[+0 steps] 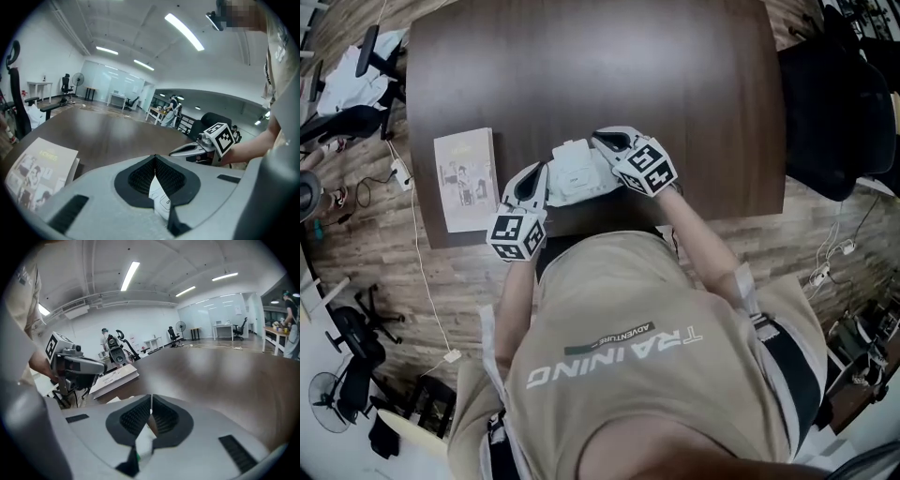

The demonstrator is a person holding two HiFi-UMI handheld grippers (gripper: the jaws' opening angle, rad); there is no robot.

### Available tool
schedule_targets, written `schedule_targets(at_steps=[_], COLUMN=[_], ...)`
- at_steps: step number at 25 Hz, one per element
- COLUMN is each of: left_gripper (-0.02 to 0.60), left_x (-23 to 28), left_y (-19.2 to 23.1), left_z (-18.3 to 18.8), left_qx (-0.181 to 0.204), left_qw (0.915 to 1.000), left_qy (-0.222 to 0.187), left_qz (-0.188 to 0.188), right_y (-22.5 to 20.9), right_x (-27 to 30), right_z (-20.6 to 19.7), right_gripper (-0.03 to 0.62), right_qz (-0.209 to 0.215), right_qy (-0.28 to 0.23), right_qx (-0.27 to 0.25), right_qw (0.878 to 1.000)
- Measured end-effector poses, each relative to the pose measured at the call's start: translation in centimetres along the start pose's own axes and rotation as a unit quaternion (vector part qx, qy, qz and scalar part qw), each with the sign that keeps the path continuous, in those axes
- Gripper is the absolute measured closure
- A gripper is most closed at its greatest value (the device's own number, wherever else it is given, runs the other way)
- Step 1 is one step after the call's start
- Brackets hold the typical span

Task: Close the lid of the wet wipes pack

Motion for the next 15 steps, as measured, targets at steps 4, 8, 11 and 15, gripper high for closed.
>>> schedule_targets(at_steps=[4,8,11,15], left_gripper=[0.577,0.577,0.577,0.577], left_x=[0.9,1.6,1.0,0.0], left_y=[-0.6,-1.0,-0.6,0.1], left_z=[-0.7,-0.9,-1.5,-2.2], left_qx=[-0.026,-0.053,-0.072,-0.079], left_qw=[0.9994,0.998,0.9965,0.9951], left_qy=[-0.001,-0.004,-0.003,0.003], left_qz=[0.023,0.034,0.044,0.059], right_y=[0.6,-0.2,-0.1,0.1], right_x=[1.1,2.1,3.1,4.1], right_z=[-1.4,-2.4,-2.9,-3.3], right_gripper=[0.577,0.577,0.576,0.479], right_qz=[0.057,0.082,0.096,0.117], right_qy=[0.03,0.053,0.068,0.086], right_qx=[0.008,0.022,0.026,0.04], right_qw=[0.998,0.995,0.993,0.988])
Point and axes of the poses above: the fingertips, and each gripper's own axes: x forward along the fingers, y to its left, z out of its top, the point moved 2 cm from there along -x, backward along the fingers, and after that the axes turned 1 degree about -x, right-handed, at the moved point
